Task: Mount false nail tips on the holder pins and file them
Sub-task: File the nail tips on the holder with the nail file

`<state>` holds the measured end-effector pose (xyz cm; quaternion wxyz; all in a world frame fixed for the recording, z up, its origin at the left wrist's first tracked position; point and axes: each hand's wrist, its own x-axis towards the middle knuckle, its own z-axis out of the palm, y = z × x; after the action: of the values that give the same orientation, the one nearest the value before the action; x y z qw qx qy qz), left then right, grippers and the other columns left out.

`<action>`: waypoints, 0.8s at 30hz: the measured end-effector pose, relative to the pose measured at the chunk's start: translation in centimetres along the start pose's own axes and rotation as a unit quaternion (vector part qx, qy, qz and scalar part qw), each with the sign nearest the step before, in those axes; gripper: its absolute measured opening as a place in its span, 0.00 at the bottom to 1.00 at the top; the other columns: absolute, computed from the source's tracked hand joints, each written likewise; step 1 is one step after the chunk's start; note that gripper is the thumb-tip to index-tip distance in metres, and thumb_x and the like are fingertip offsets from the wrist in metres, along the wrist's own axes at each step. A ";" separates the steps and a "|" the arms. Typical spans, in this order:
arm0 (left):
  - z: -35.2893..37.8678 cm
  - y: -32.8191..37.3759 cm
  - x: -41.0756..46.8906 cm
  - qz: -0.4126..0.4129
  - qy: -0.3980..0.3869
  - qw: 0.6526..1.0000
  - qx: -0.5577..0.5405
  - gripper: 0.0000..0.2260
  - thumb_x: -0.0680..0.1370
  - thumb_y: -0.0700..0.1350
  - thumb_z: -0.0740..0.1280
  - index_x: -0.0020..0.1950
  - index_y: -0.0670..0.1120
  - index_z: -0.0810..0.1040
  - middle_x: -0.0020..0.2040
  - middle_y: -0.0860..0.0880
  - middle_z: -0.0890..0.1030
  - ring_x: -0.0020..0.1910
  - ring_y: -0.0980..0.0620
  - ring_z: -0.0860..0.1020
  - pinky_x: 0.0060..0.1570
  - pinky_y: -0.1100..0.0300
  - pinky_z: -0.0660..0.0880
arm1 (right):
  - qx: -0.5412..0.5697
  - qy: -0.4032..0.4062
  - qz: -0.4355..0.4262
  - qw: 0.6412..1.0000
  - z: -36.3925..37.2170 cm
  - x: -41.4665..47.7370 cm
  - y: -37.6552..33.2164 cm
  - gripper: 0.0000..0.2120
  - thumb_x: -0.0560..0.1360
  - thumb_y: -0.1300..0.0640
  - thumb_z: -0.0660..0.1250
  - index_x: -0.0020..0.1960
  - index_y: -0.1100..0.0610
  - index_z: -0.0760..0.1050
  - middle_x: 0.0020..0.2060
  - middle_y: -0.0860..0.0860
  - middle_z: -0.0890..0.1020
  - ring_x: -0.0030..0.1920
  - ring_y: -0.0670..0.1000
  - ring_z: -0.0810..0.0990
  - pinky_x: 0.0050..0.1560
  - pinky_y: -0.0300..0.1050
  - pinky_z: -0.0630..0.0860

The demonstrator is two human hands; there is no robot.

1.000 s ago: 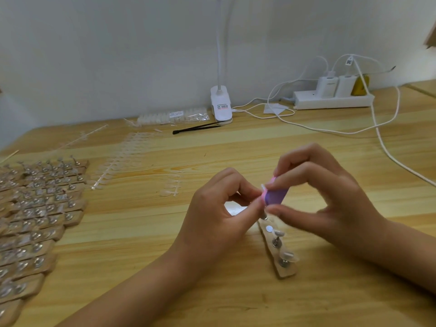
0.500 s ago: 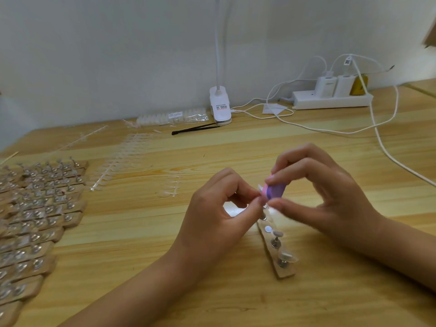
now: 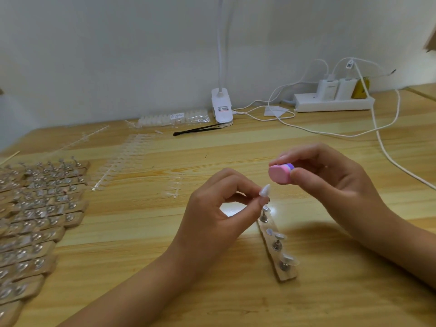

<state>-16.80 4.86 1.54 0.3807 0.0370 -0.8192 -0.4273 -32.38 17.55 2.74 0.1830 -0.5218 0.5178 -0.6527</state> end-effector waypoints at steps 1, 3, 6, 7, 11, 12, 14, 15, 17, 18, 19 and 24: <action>0.0 0.0 0.0 0.001 -0.001 1.000 0.001 0.01 0.75 0.36 0.72 0.46 0.39 0.82 0.43 0.50 0.80 0.44 0.52 0.81 0.45 0.64 0.78 | 0.016 0.007 0.013 1.000 0.0 0.1 0.0 0.09 0.73 0.52 0.69 0.51 0.53 0.81 0.50 0.56 0.84 0.52 0.53 0.83 0.52 0.40 0.79; 0.0 -0.1 0.0 0.004 -0.004 1.000 0.007 0.02 0.75 0.37 0.72 0.46 0.39 0.82 0.43 0.50 0.80 0.44 0.52 0.81 0.46 0.63 0.78 | 0.050 0.016 0.033 0.998 -0.2 0.2 0.0 0.09 0.73 0.51 0.66 0.50 0.50 0.82 0.49 0.57 0.85 0.52 0.55 0.83 0.51 0.42 0.80; 0.0 -0.1 -0.1 0.016 -0.009 0.999 0.028 0.02 0.75 0.38 0.72 0.46 0.40 0.82 0.43 0.51 0.80 0.44 0.52 0.80 0.45 0.62 0.79 | 0.071 0.011 0.043 0.997 -0.2 0.3 0.1 0.10 0.74 0.51 0.64 0.49 0.50 0.82 0.48 0.58 0.85 0.50 0.55 0.83 0.50 0.42 0.80; 0.0 -0.1 -0.1 0.020 -0.009 0.999 0.034 0.02 0.74 0.37 0.72 0.46 0.40 0.82 0.43 0.50 0.80 0.44 0.52 0.80 0.45 0.62 0.79 | 0.070 0.003 0.044 0.997 -0.1 0.2 0.1 0.09 0.74 0.51 0.64 0.49 0.50 0.82 0.47 0.58 0.85 0.49 0.55 0.84 0.49 0.42 0.80; 0.0 -0.2 -0.1 0.031 -0.004 0.998 0.056 0.03 0.73 0.35 0.72 0.45 0.40 0.82 0.43 0.50 0.80 0.44 0.52 0.80 0.45 0.59 0.79 | 0.047 -0.037 0.043 0.997 0.2 -0.1 -0.2 0.09 0.75 0.51 0.65 0.49 0.52 0.82 0.45 0.56 0.84 0.44 0.52 0.84 0.45 0.40 0.80; 0.0 -0.2 -0.1 0.035 -0.004 0.998 0.061 0.02 0.73 0.35 0.72 0.45 0.40 0.82 0.43 0.50 0.80 0.44 0.52 0.80 0.45 0.59 0.79 | 0.043 -0.036 0.039 0.998 0.3 -0.2 -0.2 0.08 0.75 0.51 0.65 0.49 0.52 0.82 0.44 0.55 0.84 0.43 0.51 0.83 0.45 0.40 0.79; -0.1 -0.2 -0.1 0.046 -0.008 0.996 0.075 0.01 0.74 0.35 0.72 0.45 0.40 0.82 0.43 0.49 0.80 0.43 0.52 0.80 0.44 0.58 0.79 | 0.036 -0.033 0.040 0.998 0.4 -0.2 -0.2 0.09 0.75 0.52 0.65 0.48 0.55 0.81 0.41 0.54 0.84 0.40 0.50 0.83 0.44 0.39 0.79; 0.0 -0.2 -0.1 0.049 -0.010 0.995 0.082 0.01 0.74 0.36 0.72 0.45 0.40 0.82 0.43 0.49 0.79 0.43 0.52 0.79 0.43 0.57 0.78 | 0.036 -0.030 0.044 0.998 0.5 -0.2 -0.2 0.10 0.75 0.51 0.65 0.48 0.56 0.80 0.40 0.53 0.84 0.39 0.50 0.82 0.43 0.39 0.79; 0.0 -0.1 -0.1 0.049 -0.006 0.995 0.083 0.01 0.75 0.37 0.73 0.45 0.39 0.82 0.42 0.49 0.79 0.42 0.52 0.80 0.43 0.56 0.78 | 0.038 -0.024 0.039 0.998 0.5 -0.1 -0.2 0.10 0.75 0.52 0.66 0.48 0.59 0.80 0.39 0.54 0.84 0.38 0.49 0.82 0.43 0.39 0.79; 0.0 -0.1 -0.1 0.049 -0.003 0.996 0.081 0.01 0.75 0.37 0.73 0.44 0.39 0.82 0.42 0.49 0.79 0.42 0.52 0.80 0.43 0.56 0.78 | 0.036 -0.021 0.031 0.999 0.4 -0.2 -0.2 0.10 0.75 0.53 0.66 0.48 0.60 0.79 0.39 0.54 0.84 0.38 0.49 0.82 0.43 0.39 0.79; 0.0 -0.2 -0.1 0.050 -0.002 0.995 0.082 0.01 0.75 0.37 0.73 0.44 0.39 0.82 0.42 0.49 0.79 0.42 0.51 0.79 0.42 0.56 0.78 | 0.031 -0.022 0.026 0.999 0.4 -0.2 -0.1 0.09 0.76 0.54 0.66 0.49 0.60 0.79 0.39 0.54 0.84 0.39 0.49 0.82 0.43 0.39 0.79; 0.0 -0.1 -0.2 0.053 -0.007 0.995 0.087 0.02 0.75 0.37 0.73 0.44 0.40 0.82 0.40 0.48 0.78 0.41 0.51 0.79 0.41 0.55 0.77 | 0.015 -0.045 0.051 0.998 0.5 -0.2 0.2 0.09 0.75 0.53 0.69 0.48 0.58 0.79 0.39 0.54 0.84 0.40 0.48 0.82 0.44 0.40 0.79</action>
<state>-16.64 4.87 1.35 0.3925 0.0235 -0.8566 -0.3341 -31.93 17.44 2.44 0.2471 -0.5211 0.5254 -0.6256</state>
